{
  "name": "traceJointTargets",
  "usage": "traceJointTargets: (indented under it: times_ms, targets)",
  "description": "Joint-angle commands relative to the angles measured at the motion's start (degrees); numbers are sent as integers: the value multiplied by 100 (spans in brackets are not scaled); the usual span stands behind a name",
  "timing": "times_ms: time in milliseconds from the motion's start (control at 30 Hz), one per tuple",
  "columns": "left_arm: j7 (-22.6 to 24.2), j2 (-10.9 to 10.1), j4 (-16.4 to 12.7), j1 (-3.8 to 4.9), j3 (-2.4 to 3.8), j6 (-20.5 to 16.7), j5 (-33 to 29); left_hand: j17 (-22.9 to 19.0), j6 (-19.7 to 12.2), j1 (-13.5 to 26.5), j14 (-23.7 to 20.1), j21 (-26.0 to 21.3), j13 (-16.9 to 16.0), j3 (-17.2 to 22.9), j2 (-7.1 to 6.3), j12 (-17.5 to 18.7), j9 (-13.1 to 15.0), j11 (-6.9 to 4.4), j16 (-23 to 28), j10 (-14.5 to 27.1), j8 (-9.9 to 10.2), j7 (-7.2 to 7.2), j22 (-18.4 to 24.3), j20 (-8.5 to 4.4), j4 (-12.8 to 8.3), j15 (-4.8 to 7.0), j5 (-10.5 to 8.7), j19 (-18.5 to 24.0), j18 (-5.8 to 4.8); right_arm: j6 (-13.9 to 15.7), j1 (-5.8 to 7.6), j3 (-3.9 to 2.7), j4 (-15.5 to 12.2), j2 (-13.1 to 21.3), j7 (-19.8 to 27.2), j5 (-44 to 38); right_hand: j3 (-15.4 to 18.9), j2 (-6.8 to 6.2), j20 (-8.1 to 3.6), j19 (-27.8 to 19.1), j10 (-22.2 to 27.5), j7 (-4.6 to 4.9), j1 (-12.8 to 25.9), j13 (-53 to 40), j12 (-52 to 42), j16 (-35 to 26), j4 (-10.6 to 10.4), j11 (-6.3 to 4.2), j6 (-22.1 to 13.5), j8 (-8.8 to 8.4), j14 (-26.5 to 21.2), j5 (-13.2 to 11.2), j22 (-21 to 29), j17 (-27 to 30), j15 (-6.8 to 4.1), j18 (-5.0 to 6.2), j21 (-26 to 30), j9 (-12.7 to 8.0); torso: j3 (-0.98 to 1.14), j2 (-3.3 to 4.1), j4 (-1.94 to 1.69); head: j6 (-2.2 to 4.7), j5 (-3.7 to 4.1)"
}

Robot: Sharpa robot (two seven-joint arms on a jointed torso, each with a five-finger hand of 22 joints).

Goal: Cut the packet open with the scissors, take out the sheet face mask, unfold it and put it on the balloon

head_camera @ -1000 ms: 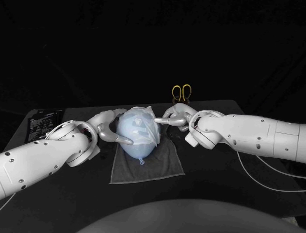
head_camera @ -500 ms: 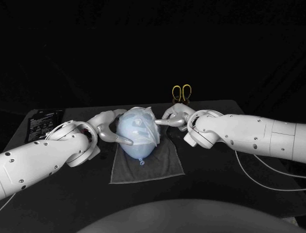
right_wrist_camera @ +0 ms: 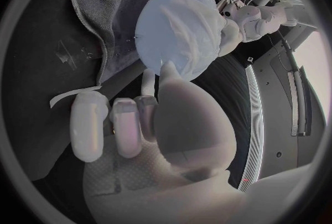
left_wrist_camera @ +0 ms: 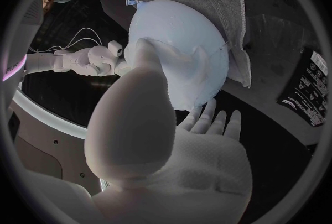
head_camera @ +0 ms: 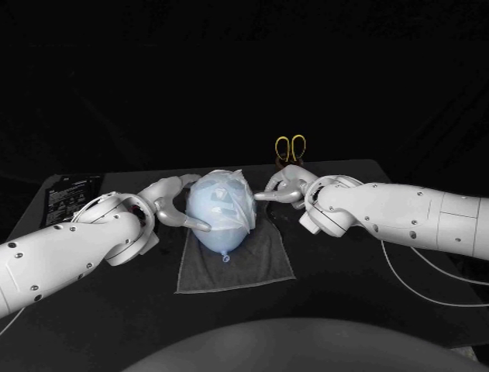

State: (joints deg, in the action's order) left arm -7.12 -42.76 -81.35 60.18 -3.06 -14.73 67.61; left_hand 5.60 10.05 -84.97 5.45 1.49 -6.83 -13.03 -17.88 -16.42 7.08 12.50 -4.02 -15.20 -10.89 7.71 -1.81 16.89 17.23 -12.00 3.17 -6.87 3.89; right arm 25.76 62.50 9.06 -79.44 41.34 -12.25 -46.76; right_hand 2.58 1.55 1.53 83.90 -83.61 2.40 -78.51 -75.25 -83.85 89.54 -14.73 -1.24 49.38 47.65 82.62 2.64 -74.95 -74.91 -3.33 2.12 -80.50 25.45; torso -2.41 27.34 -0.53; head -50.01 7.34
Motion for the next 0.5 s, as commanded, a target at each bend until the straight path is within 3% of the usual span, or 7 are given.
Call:
traceJointTargets:
  times_ms: [33,167,267,367,400,500]
  targets:
    - [-50,16,24,-10,-5,70,8,0,40,-64,31,29,8,3,-4,-27,7,7,-14,-50,-34,712,0,-1,11,11,5,-45,-34,44,7,-1,12,-1,-189,-179,-70,362,-52,316,-159,-53,-436,-809,22,22,8,-80,-5,-24,725,35,-1246,-1454,-199,-19,-37,-12,4,17,4,1,15]
    - [-45,34,38,-14,-5,74,6,-2,41,-75,30,30,11,7,-4,-27,7,8,-12,-51,-34,713,-1,-1,11,11,5,-49,-34,85,15,-2,-16,23,-168,-172,-117,366,-54,317,-157,-57,-498,-806,26,18,35,-84,-4,-35,723,35,-1246,-1443,-203,-18,-34,-25,-7,18,1,1,27]
    - [-42,42,48,-19,-5,75,1,-2,41,-75,30,30,11,7,-4,-27,7,8,-12,-51,-34,713,-1,-1,11,11,5,-49,-34,161,20,-3,-109,94,84,-31,-179,326,-52,306,-98,-21,-564,-730,104,12,55,-59,-90,-138,720,36,-1235,-1430,-191,-11,5,-89,-8,15,0,1,32]
    - [-40,43,53,-21,-5,75,-2,-4,43,-85,29,30,13,8,-3,-27,8,8,-10,-53,-34,714,-1,-1,11,11,5,-49,-33,146,22,-4,-259,193,576,233,-414,355,10,307,-86,156,-760,-724,115,17,144,78,-371,-604,723,38,-1236,-1444,-88,-16,6,-341,-13,5,-4,1,35]
    - [-39,43,54,-21,-5,76,-3,-4,43,-85,29,30,13,8,-3,-27,8,8,-10,-53,-34,714,-1,-1,11,11,5,-49,-33,134,22,-4,-306,221,716,287,-453,349,32,310,-91,203,-774,-733,106,17,156,118,-400,-709,723,34,-1238,-1443,-54,-19,-2,-396,-13,5,-4,1,34]
    - [-39,43,55,-23,-5,78,-6,-4,43,-85,29,30,13,8,-3,-27,8,8,-10,-53,-34,714,-1,-1,11,11,5,-49,-33,136,19,-4,-486,314,1148,420,-674,300,156,319,-106,377,-787,-768,72,29,213,276,-378,-1261,729,28,-1250,-1470,91,-27,-38,-681,-11,2,-3,1,32]
